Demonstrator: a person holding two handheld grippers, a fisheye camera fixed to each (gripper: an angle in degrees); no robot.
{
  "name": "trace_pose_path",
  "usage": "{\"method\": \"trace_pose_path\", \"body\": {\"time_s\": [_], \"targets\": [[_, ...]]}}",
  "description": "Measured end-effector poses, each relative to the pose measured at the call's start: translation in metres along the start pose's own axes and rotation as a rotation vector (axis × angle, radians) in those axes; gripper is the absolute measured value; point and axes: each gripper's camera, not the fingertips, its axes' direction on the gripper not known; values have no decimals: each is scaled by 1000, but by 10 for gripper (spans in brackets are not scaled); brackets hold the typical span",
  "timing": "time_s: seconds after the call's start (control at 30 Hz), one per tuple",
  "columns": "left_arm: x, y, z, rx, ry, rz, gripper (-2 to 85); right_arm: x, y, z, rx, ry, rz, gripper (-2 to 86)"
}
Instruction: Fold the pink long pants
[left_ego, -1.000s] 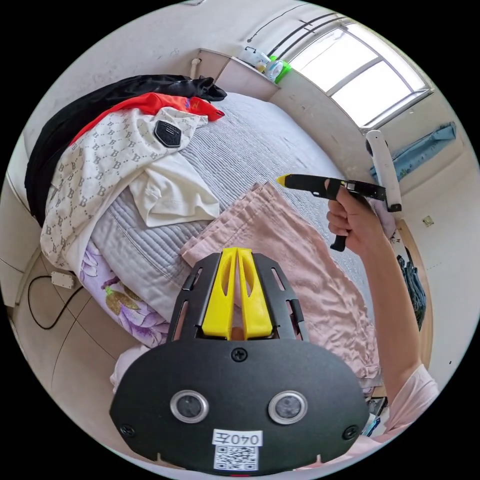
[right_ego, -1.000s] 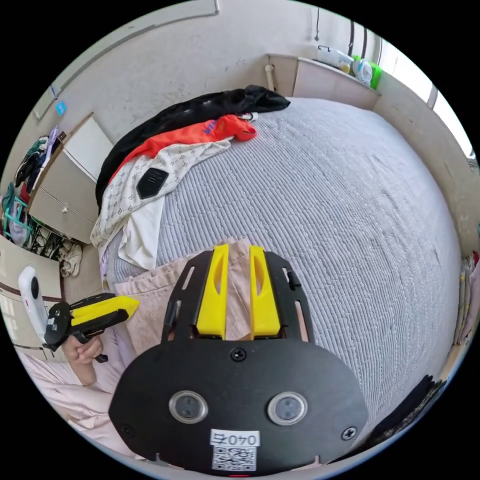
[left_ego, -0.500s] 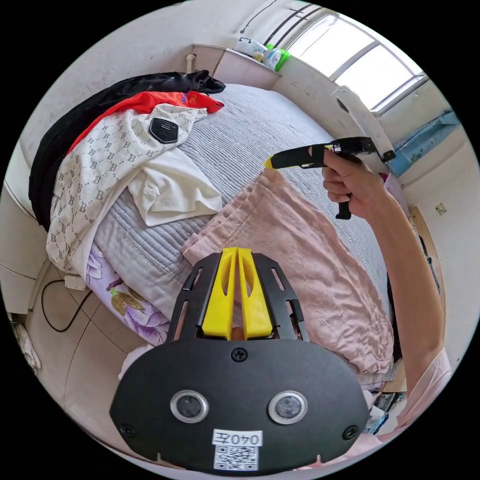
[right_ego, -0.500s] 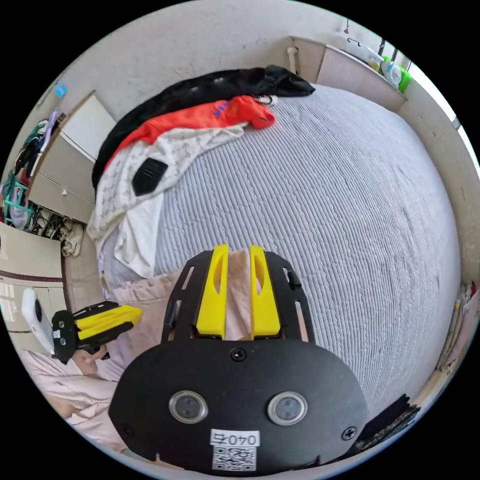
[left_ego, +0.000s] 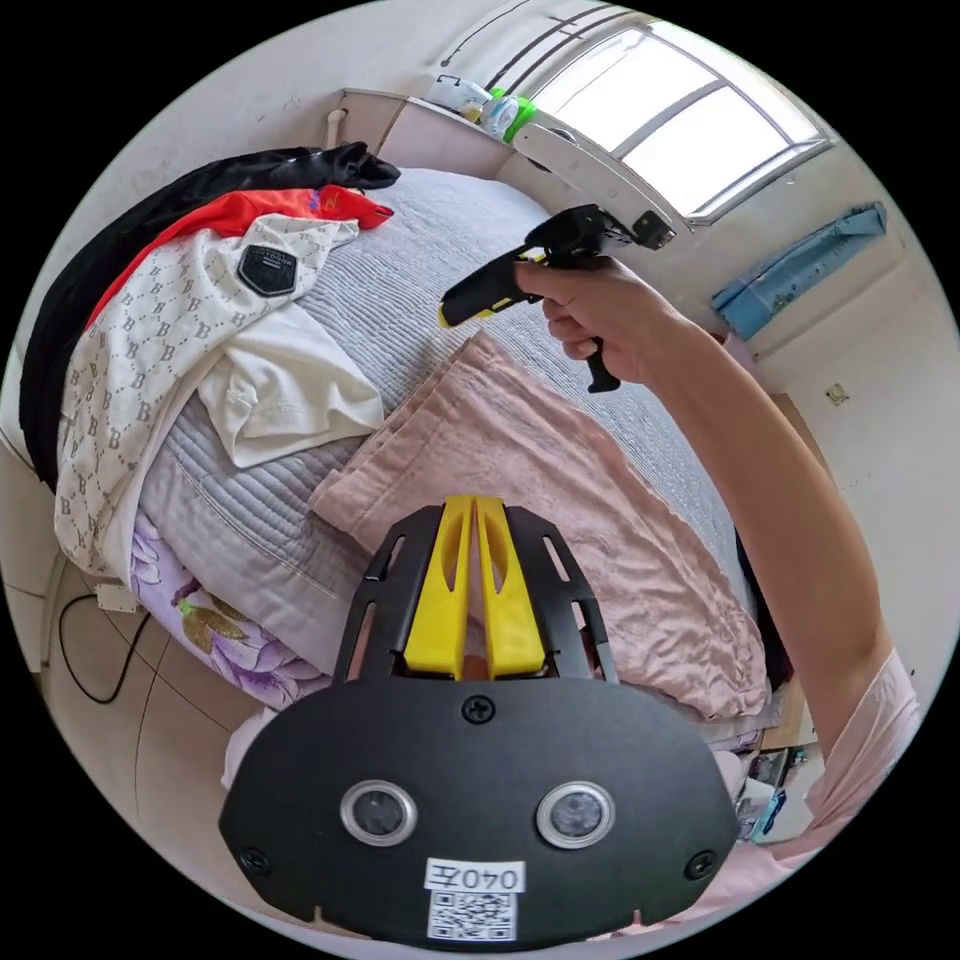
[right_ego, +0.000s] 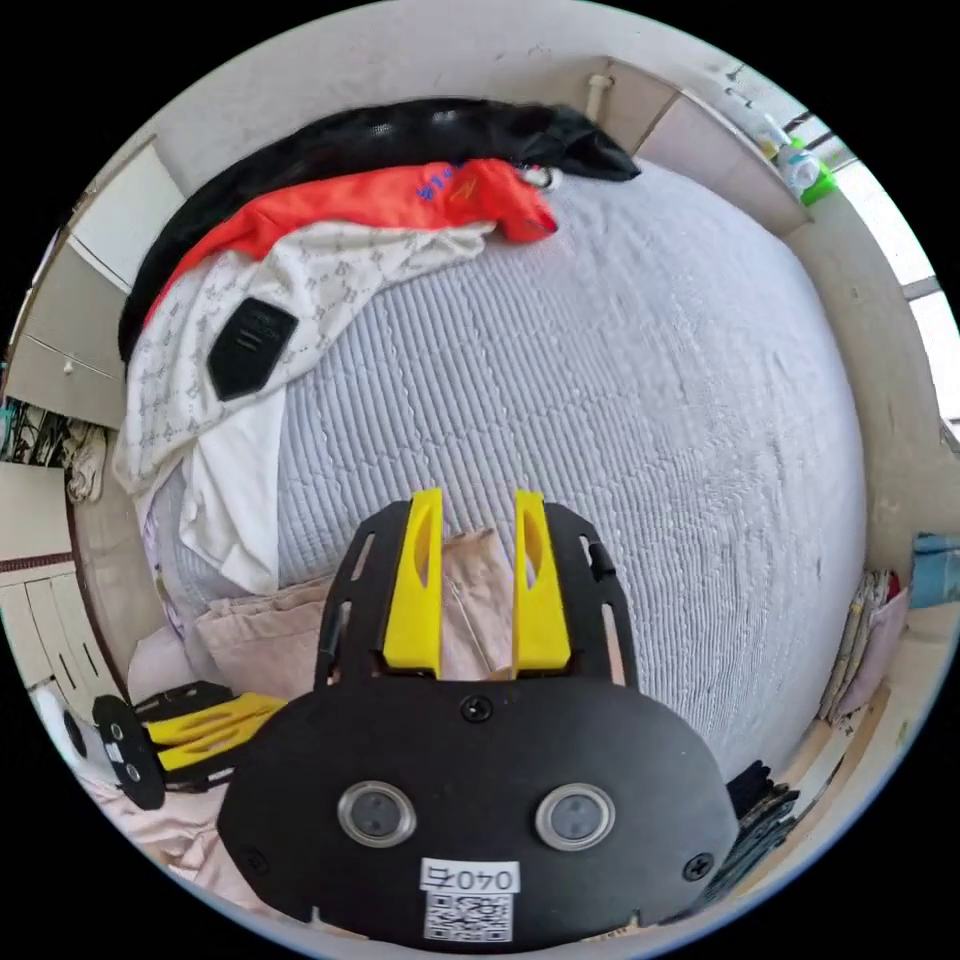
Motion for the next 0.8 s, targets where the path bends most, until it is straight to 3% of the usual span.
{"method": "trace_pose_path", "body": {"time_s": [0.1,0.17,0.27,0.37,0.4,0.5,0.6,0.63,0.7,0.8], "targets": [[14,13,3,74,19,97,-10,25,79,-77,256,-4,49,81],[24,18,10,87,37,150,-9,51,174,-117,356,-70,84,26],[48,23,43,-27,57,251,-9,88,305,-112,340,-300,206,-5],[73,33,86,-148,-73,340,-9,117,443,-81,301,-462,451,-9],[80,37,102,-163,-174,367,-9,122,472,-75,299,-480,511,-9],[82,36,123,-124,-223,369,-9,143,611,-63,322,-544,785,-9],[68,30,136,-113,-159,318,-9,159,734,-71,243,-402,1082,-8],[66,31,137,-100,-148,304,-9,153,766,-84,148,-227,1171,-7],[64,45,136,-51,-179,217,-9,129,783,-113,101,-52,1136,-4],[104,88,119,44,-221,255,-9,74,766,-144,168,-56,962,12]]}}
